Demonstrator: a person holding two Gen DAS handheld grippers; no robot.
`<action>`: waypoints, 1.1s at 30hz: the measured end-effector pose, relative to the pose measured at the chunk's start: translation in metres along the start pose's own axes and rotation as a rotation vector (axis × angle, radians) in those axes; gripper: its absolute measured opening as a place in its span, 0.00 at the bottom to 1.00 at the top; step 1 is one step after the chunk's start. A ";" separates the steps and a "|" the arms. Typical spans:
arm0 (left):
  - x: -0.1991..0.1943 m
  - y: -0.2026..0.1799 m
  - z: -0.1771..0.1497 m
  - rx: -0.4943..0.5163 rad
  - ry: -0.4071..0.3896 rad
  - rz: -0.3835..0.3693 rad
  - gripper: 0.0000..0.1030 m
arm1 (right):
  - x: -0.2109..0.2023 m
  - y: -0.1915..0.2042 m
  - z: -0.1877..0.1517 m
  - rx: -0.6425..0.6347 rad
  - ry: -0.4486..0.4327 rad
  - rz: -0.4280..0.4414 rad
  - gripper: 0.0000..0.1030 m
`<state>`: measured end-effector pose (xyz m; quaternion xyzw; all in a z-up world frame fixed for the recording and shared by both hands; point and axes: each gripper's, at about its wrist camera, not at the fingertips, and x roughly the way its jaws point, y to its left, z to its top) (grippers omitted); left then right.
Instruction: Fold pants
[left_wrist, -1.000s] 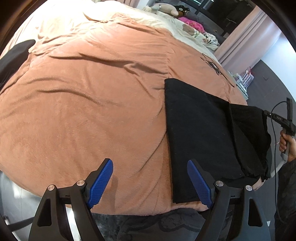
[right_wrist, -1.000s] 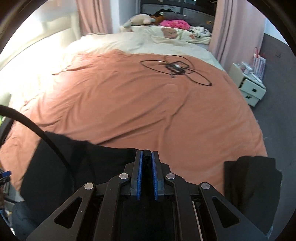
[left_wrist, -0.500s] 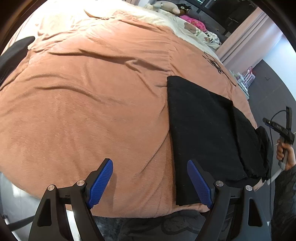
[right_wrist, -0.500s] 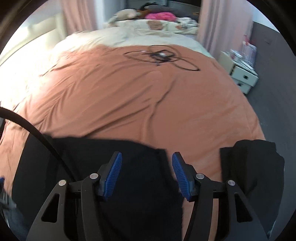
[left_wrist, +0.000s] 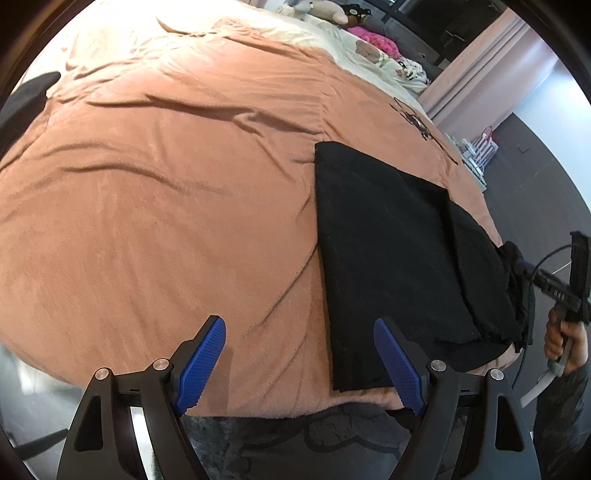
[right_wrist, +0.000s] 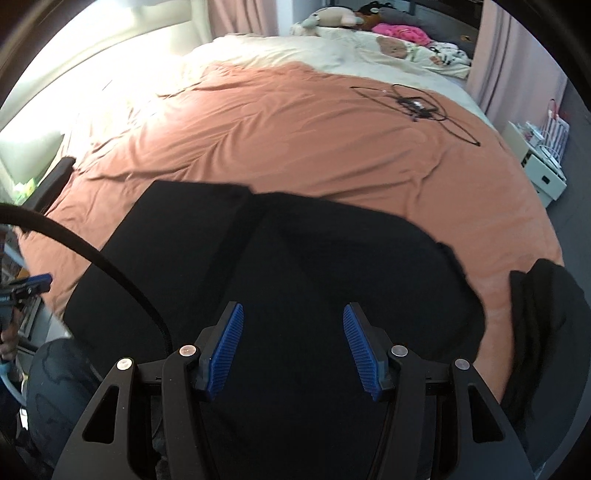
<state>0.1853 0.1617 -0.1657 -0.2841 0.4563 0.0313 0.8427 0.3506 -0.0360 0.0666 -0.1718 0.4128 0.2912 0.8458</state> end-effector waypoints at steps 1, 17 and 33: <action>0.000 0.000 -0.001 -0.001 0.004 -0.003 0.82 | -0.003 0.002 -0.003 -0.001 0.001 0.009 0.53; 0.003 -0.004 -0.012 0.004 0.027 -0.028 0.82 | 0.006 0.023 -0.032 -0.074 0.063 0.091 0.53; 0.002 0.003 -0.012 -0.017 0.030 -0.019 0.82 | 0.027 0.026 -0.032 -0.115 0.111 0.031 0.12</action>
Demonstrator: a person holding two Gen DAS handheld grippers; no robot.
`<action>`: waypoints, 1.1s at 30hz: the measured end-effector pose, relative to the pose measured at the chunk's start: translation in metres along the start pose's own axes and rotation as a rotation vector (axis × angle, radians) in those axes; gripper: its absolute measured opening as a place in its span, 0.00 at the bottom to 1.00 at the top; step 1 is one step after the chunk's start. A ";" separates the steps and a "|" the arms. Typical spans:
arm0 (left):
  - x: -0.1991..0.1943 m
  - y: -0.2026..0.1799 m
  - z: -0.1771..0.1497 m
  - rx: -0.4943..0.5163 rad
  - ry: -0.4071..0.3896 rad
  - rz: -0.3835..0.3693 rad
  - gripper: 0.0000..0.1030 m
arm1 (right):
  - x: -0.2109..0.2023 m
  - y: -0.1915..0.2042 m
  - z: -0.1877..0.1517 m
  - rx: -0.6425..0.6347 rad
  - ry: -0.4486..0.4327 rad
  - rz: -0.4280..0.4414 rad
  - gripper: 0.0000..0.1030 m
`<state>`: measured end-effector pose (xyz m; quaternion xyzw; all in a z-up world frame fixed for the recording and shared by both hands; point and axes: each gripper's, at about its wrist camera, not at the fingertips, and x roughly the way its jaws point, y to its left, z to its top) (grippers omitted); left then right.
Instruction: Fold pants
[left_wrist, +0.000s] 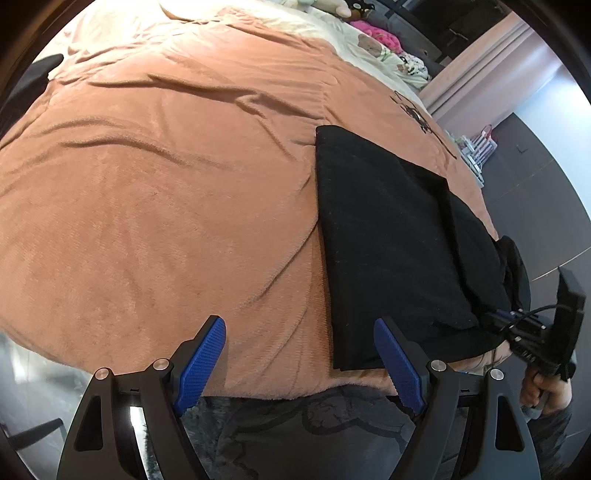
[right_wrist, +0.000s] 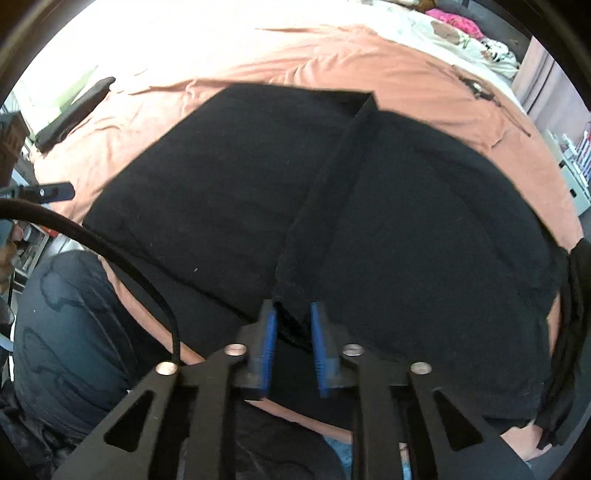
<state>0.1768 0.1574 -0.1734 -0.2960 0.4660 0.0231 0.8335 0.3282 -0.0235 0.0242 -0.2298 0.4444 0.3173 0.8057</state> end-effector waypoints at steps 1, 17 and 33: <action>0.001 -0.001 0.001 0.001 0.000 0.001 0.82 | -0.005 -0.006 -0.001 0.014 -0.013 0.011 0.12; 0.007 -0.010 0.007 0.014 0.004 0.032 0.82 | -0.068 -0.106 0.022 0.143 -0.182 -0.147 0.10; 0.010 -0.006 0.020 0.009 0.004 0.074 0.82 | -0.047 -0.169 0.078 0.230 -0.171 -0.266 0.09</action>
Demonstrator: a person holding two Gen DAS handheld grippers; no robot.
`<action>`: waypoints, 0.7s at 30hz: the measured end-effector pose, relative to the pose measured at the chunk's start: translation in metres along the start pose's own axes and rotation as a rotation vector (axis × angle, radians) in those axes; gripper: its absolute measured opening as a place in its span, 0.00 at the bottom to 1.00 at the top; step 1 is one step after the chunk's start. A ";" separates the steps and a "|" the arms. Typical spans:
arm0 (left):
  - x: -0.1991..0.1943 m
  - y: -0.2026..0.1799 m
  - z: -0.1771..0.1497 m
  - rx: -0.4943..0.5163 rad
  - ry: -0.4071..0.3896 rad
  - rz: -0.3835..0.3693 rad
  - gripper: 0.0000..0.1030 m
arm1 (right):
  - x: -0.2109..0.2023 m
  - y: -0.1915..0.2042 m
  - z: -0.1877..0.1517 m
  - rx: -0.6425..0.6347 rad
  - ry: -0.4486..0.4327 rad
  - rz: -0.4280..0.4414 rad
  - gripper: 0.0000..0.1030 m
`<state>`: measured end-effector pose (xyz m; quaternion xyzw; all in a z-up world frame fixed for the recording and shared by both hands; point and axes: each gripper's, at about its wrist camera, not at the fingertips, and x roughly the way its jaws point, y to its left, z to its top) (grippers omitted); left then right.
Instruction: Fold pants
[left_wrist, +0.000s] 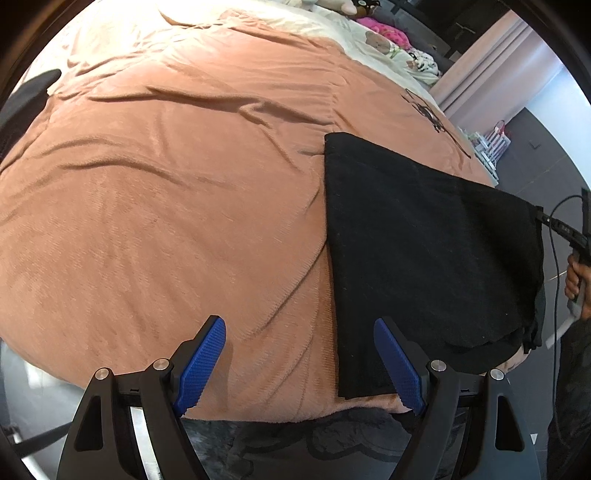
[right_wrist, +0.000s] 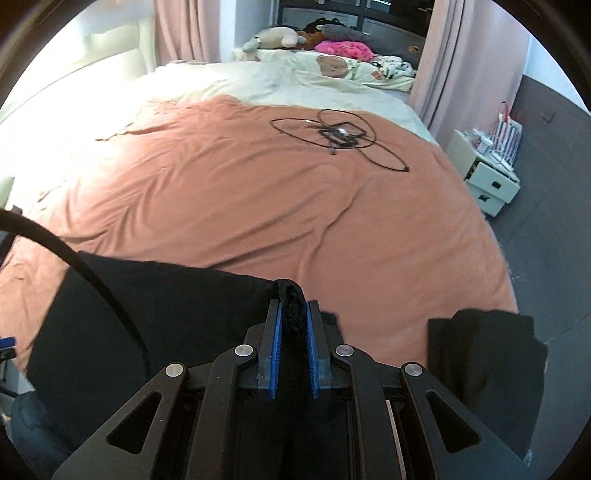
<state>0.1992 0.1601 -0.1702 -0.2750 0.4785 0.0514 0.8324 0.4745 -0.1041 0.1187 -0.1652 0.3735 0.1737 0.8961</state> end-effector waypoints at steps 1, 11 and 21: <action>0.001 0.001 0.000 -0.003 0.001 0.003 0.82 | 0.008 -0.001 0.003 0.004 0.011 -0.011 0.09; 0.007 0.002 0.004 0.000 0.019 0.019 0.82 | 0.045 -0.019 0.013 0.125 0.009 -0.013 0.37; 0.008 -0.013 0.005 0.036 0.016 0.003 0.82 | -0.004 -0.048 -0.064 0.254 -0.019 0.115 0.71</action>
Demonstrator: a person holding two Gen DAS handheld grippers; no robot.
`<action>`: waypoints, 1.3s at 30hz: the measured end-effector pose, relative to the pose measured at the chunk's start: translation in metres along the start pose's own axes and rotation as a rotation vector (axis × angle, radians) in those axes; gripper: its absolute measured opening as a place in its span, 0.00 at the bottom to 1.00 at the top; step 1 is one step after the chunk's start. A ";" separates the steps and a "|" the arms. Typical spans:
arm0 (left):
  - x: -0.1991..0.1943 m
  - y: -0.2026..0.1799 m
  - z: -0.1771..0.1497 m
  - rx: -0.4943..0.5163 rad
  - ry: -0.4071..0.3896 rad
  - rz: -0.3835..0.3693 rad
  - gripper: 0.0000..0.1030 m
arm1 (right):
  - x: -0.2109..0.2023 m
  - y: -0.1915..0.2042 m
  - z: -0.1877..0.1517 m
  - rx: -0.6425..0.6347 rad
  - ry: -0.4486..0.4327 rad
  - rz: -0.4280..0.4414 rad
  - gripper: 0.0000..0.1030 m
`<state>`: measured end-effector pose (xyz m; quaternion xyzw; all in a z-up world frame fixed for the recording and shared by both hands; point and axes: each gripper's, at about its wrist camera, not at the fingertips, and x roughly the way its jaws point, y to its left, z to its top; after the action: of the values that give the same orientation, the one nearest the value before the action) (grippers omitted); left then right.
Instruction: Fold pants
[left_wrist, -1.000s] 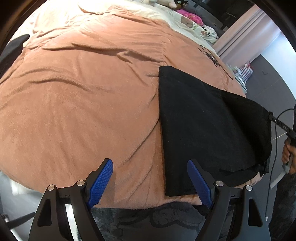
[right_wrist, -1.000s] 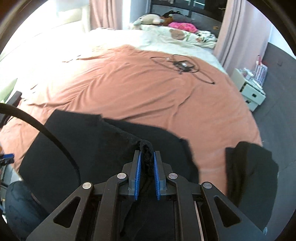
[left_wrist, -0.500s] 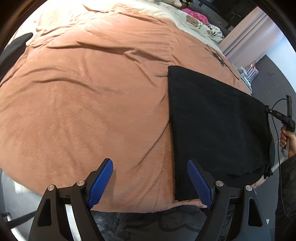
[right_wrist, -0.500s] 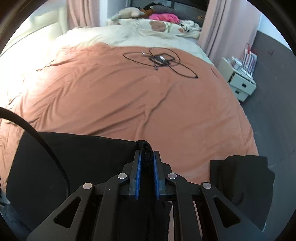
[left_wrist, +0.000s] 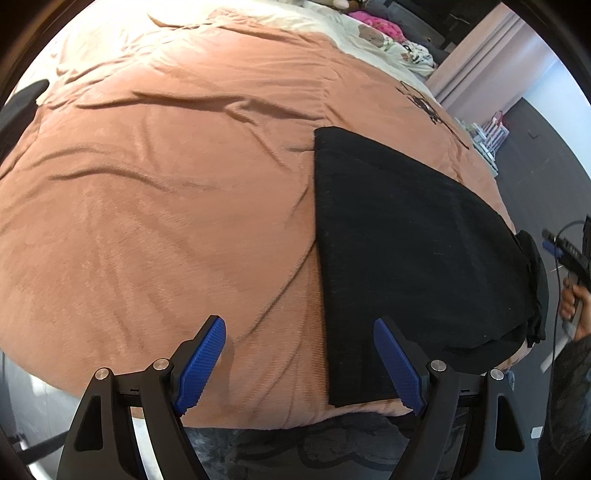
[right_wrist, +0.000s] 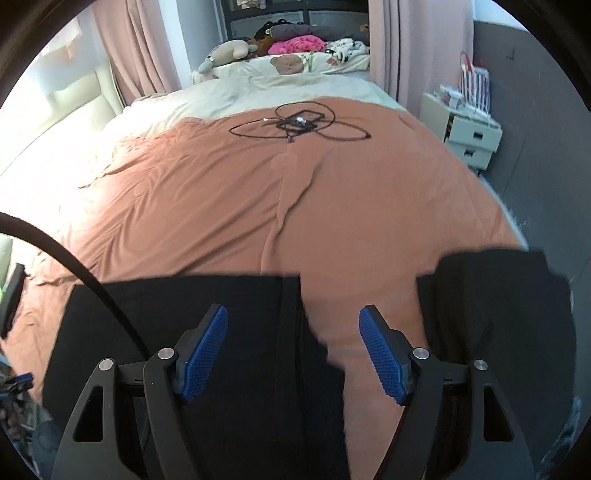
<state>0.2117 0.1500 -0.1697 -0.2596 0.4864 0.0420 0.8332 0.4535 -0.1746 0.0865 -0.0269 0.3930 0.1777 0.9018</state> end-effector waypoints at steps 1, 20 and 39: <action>0.000 -0.002 0.000 0.003 0.000 -0.003 0.82 | -0.004 -0.007 -0.002 0.013 0.010 0.005 0.71; -0.011 -0.042 -0.005 0.076 -0.049 0.018 0.82 | -0.046 -0.096 -0.136 0.407 -0.053 0.364 0.71; 0.003 -0.058 -0.001 0.097 -0.027 0.064 0.82 | 0.027 -0.172 -0.191 0.782 -0.136 0.554 0.71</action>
<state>0.2312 0.0992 -0.1499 -0.2026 0.4845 0.0486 0.8496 0.3958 -0.3634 -0.0801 0.4314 0.3629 0.2514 0.7868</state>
